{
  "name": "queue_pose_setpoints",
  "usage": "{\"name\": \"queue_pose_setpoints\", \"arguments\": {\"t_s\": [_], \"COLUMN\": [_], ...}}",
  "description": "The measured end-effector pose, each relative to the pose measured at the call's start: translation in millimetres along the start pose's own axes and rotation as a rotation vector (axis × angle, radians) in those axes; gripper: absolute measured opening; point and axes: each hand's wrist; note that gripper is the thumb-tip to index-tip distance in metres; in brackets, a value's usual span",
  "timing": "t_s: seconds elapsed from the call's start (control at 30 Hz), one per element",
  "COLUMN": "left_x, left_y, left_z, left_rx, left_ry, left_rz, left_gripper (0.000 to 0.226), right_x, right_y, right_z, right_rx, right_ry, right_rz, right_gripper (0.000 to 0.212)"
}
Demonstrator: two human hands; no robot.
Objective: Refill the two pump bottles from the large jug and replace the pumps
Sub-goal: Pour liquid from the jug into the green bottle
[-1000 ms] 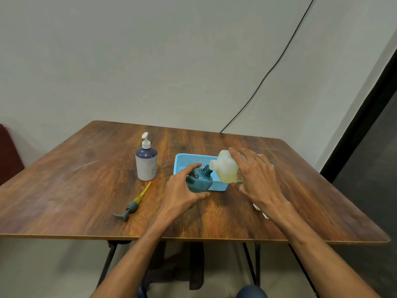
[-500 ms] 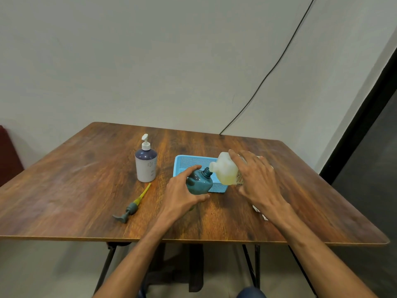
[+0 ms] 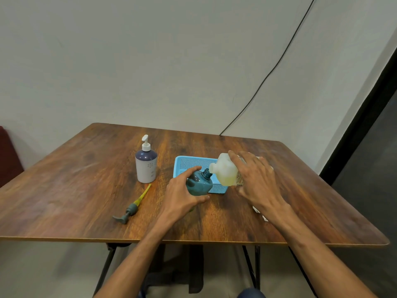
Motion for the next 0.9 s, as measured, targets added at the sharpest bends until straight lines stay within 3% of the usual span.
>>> {"name": "queue_pose_setpoints", "arguments": {"t_s": [0.9], "left_x": [-2.0], "left_y": [1.6], "left_z": [0.1], "left_rx": [-0.009], "left_ry": [-0.028], "left_rz": [0.011], "left_gripper": [0.085], "right_x": [-1.8], "right_y": [1.4], "right_z": [-1.0], "right_rx": [-0.030], "right_ry": [-0.001], "right_rz": [0.019], "right_gripper": [0.104]}}
Point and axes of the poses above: each hand's wrist, its own z-axis towards the middle knuckle, its own y-axis out of the palm, x = y × z, and after that the axes turned 14 degrees about -x, right-handed
